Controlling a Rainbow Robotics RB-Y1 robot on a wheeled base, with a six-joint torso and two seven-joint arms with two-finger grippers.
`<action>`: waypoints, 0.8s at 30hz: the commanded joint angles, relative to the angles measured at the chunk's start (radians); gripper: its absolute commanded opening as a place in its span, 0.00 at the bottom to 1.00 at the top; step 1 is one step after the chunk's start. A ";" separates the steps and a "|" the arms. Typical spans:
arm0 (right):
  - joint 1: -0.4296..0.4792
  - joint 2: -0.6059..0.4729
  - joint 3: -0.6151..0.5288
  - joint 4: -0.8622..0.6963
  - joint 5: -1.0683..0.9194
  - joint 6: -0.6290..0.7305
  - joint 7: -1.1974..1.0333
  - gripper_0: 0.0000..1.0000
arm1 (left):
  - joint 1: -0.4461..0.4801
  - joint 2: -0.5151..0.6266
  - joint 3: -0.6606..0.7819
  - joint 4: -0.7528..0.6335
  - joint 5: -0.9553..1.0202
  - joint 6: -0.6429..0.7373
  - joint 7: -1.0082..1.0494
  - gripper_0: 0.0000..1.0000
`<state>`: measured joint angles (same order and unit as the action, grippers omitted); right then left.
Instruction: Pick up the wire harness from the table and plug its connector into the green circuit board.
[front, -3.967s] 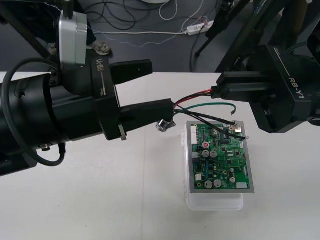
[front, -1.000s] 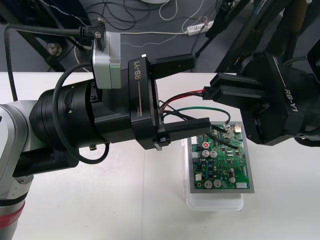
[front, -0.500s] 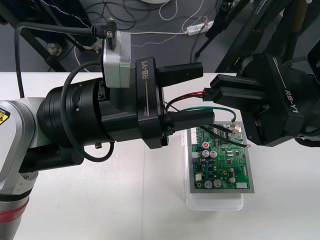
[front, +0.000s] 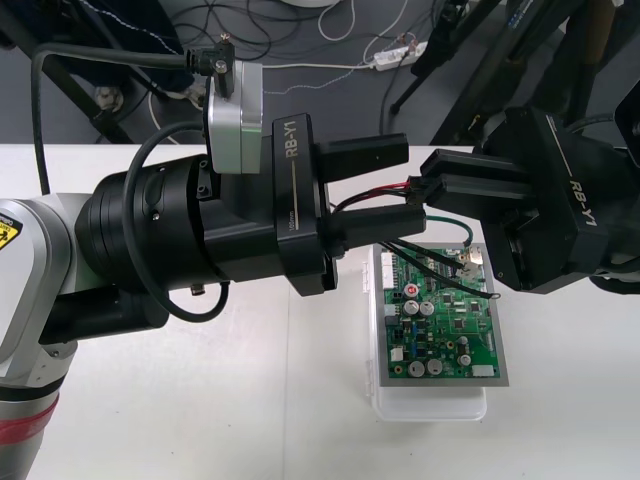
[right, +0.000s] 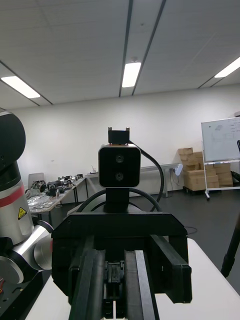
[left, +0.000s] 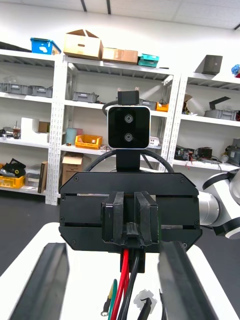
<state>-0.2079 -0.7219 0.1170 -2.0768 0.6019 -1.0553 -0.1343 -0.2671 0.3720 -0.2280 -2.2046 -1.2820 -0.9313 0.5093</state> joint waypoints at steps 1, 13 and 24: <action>0.009 0.013 -0.023 -0.031 -0.021 -0.008 0.068 0.00 | -0.035 0.013 -0.019 -0.006 0.018 -0.027 0.055 0.35; 0.009 0.013 -0.022 -0.031 -0.021 -0.019 0.068 0.00 | -0.037 0.013 -0.019 -0.006 0.027 -0.027 0.052 0.00; 0.009 0.013 -0.023 -0.032 -0.021 -0.025 0.076 0.00 | -0.037 0.013 -0.019 -0.007 0.039 -0.027 0.051 0.00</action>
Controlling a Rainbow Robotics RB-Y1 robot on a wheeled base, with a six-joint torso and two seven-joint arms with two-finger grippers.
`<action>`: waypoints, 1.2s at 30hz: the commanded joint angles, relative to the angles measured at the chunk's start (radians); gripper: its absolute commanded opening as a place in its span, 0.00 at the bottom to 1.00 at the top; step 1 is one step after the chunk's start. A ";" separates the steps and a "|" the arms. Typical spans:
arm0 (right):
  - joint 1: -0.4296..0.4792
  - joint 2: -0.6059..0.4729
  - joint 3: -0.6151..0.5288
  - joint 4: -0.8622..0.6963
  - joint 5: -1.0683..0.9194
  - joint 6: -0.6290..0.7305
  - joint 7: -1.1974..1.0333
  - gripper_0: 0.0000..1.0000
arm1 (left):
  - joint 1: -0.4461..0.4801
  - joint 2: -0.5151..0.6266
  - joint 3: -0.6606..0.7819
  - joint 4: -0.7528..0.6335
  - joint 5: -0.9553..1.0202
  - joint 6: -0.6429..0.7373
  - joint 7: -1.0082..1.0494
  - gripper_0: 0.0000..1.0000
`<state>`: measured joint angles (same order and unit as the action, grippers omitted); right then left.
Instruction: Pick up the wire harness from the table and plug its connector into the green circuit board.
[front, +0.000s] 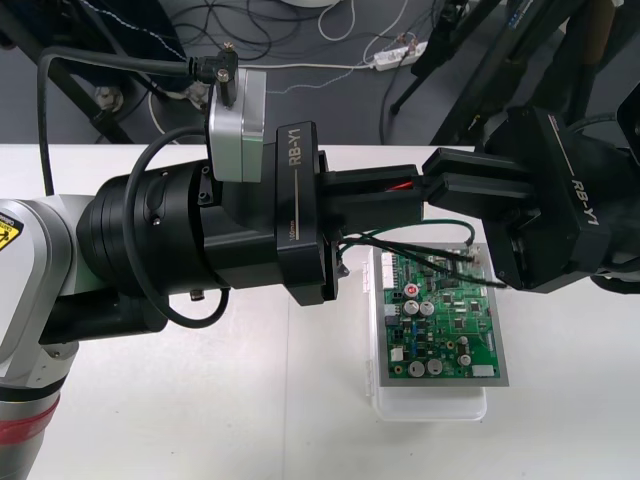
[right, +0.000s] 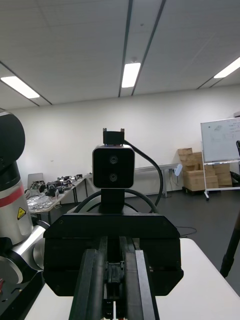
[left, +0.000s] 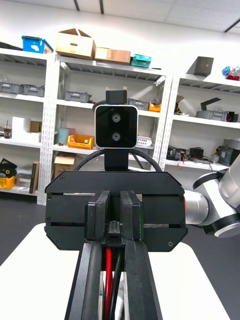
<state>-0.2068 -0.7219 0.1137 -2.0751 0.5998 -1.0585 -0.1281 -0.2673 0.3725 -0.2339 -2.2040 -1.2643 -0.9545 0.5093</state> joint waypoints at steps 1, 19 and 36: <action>0.007 0.013 -0.019 -0.033 -0.018 -0.023 0.068 0.03 | -0.036 0.013 -0.013 -0.006 0.023 -0.004 0.049 0.00; 0.007 0.007 -0.020 -0.026 -0.031 -0.035 0.070 1.00 | -0.030 0.020 0.007 -0.005 0.040 -0.004 0.029 0.00; 0.007 -0.186 -0.058 -0.023 -0.028 -0.094 0.038 1.00 | 0.054 0.141 0.151 0.170 0.266 -0.089 -0.155 0.00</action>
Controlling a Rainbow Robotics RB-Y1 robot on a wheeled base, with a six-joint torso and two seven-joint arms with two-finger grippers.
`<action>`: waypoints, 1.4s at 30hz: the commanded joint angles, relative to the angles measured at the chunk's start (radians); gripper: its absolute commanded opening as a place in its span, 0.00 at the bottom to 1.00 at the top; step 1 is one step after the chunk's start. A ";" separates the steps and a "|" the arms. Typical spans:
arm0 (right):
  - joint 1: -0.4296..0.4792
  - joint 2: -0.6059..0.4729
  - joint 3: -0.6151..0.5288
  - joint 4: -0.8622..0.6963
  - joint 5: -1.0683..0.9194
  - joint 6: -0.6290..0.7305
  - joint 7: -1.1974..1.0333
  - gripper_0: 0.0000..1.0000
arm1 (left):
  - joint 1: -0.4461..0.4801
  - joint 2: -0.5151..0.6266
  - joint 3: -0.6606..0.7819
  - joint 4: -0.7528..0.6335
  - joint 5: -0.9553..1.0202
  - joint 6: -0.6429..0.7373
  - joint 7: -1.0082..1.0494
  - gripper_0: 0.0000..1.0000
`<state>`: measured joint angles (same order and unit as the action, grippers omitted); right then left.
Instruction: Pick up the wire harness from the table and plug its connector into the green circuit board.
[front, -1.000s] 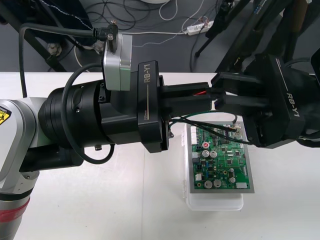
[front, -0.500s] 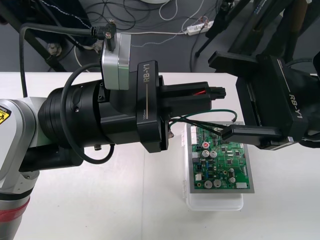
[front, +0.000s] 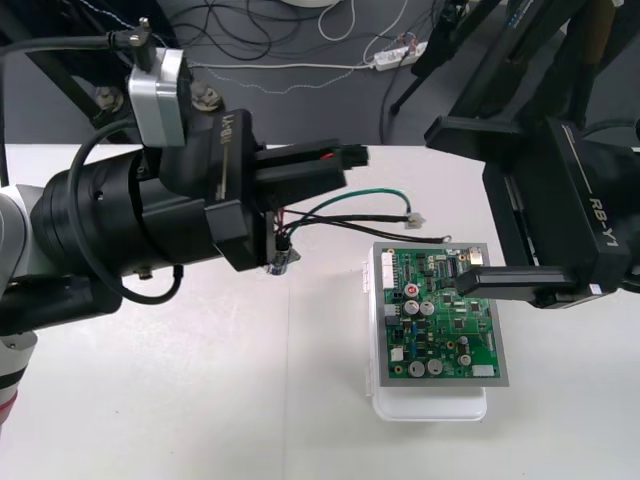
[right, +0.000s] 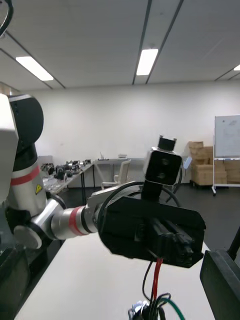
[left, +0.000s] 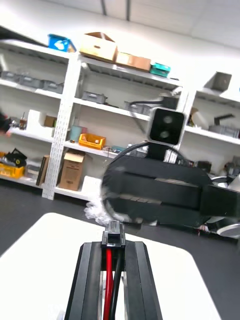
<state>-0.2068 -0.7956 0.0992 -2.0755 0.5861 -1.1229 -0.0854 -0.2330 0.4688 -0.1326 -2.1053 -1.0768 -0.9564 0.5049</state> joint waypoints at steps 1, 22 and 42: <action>0.007 -0.136 -0.053 -0.014 -0.014 -0.046 -0.011 1.00 | 0.018 0.045 0.060 0.102 0.098 -0.114 -0.181 0.00; -0.059 -0.343 -0.231 0.100 0.411 -0.448 -0.329 1.00 | -0.022 0.117 0.074 0.576 0.218 -0.504 -0.663 0.00; -0.126 -0.347 -0.162 -0.046 0.963 -0.448 -0.409 1.00 | -0.154 0.116 -0.214 0.984 0.334 -0.559 -1.131 0.00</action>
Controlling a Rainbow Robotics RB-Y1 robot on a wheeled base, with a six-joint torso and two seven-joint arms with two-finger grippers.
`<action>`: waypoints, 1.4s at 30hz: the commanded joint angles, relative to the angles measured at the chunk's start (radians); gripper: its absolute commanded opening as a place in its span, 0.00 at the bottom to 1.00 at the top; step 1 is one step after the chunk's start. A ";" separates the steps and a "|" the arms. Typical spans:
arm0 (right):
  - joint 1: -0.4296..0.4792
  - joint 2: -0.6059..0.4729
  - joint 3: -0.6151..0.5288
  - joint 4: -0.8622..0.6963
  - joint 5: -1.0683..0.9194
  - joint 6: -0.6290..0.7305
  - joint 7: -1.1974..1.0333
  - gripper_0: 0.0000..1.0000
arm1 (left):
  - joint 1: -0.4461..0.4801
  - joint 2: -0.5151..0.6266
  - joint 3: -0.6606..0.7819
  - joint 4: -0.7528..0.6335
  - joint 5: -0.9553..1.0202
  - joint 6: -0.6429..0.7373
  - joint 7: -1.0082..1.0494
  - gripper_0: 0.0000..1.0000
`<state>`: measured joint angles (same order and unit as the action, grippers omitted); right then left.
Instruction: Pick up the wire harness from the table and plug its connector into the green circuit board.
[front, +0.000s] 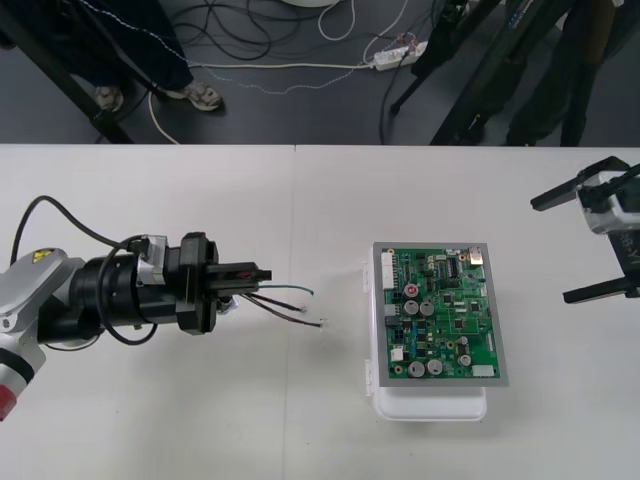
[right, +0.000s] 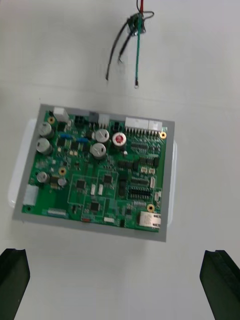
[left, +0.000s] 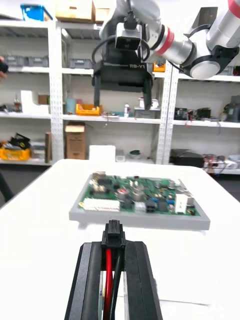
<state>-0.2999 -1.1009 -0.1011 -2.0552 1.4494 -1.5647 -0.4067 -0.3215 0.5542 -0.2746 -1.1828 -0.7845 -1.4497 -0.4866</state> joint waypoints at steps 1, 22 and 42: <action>-0.033 -0.042 0.054 -0.071 0.120 -0.006 -0.110 1.00 | -0.071 0.027 -0.086 0.075 0.050 -0.067 -0.156 0.00; -0.025 0.062 0.192 -0.085 0.414 -0.006 -0.302 1.00 | -0.231 -0.171 -0.141 0.511 0.014 -0.121 -0.464 0.00; -0.025 0.124 0.402 -0.123 0.736 -0.006 -0.288 1.00 | -0.231 -0.275 -0.202 0.511 0.027 -0.121 -0.443 0.00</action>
<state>-0.3015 -1.0120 0.2759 -2.1483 2.1501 -1.5651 -0.6915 -0.5126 0.3117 -0.4385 -0.6678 -0.7652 -1.5077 -0.8764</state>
